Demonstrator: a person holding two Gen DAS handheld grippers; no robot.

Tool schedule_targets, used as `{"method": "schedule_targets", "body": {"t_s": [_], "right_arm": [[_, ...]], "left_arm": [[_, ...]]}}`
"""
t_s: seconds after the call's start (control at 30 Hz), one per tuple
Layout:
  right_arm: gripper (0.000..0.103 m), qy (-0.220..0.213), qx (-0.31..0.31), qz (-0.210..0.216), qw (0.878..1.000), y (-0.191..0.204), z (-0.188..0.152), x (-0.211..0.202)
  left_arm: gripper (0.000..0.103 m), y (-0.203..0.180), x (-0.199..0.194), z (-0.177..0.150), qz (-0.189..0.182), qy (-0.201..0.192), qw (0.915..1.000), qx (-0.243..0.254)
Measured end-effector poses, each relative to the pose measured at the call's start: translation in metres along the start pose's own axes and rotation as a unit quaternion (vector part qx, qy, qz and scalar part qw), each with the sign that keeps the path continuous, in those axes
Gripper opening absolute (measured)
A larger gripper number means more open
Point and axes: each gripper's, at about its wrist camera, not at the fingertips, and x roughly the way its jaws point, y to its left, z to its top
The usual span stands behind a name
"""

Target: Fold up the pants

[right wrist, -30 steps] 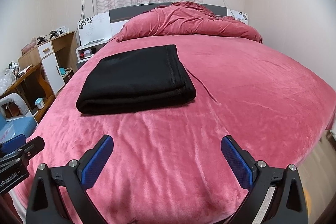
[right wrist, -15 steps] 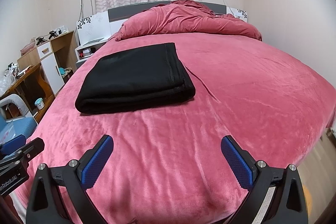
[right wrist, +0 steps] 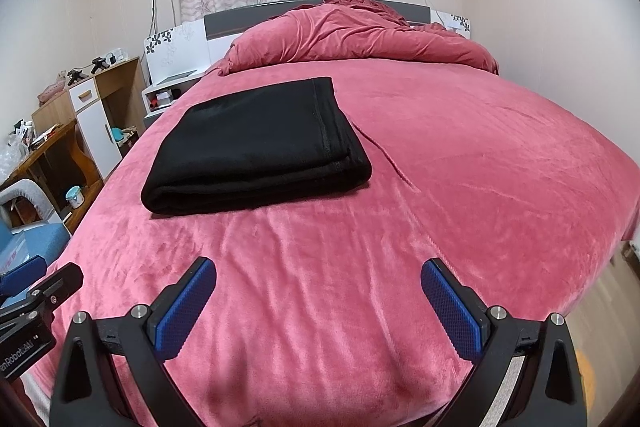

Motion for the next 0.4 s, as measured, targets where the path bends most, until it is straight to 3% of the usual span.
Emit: {"method": "schedule_targets", "body": {"t_s": [0.4], "right_arm": [[0.103,0.017,0.009,0.0,1.0,-0.004,-0.003,0.01]], "left_arm": [[0.069,-0.002,0.014,-0.003,-0.001,0.019,0.9998,0.004]]}}
